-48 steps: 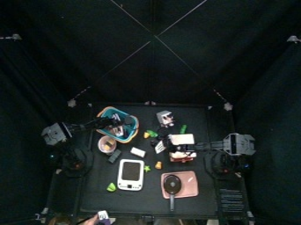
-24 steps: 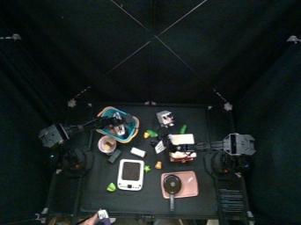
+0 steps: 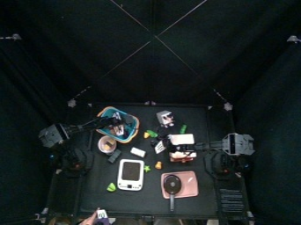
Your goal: Grab ketchup
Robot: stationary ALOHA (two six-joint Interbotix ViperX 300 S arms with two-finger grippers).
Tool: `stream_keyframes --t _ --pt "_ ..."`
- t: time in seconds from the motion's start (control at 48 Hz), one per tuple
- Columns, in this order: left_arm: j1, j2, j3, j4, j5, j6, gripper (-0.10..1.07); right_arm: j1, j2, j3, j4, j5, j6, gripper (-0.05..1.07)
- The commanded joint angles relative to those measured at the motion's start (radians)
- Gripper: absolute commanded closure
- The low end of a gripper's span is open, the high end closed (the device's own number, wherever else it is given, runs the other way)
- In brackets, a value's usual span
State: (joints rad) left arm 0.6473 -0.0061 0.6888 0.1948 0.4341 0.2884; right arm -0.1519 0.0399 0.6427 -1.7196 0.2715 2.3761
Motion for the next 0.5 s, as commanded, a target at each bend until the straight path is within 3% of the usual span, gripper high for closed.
stream_keyframes --t 0.0,0.479 --pt "0.003 -0.017 -0.014 0.015 -0.002 -0.005 -0.05 -0.008 -0.014 -0.026 -0.002 0.000 -0.002 0.16" --pt "0.005 0.000 -0.003 0.066 0.054 -0.002 -0.05 -0.009 -0.009 -0.029 0.000 -0.014 -0.002 0.16"
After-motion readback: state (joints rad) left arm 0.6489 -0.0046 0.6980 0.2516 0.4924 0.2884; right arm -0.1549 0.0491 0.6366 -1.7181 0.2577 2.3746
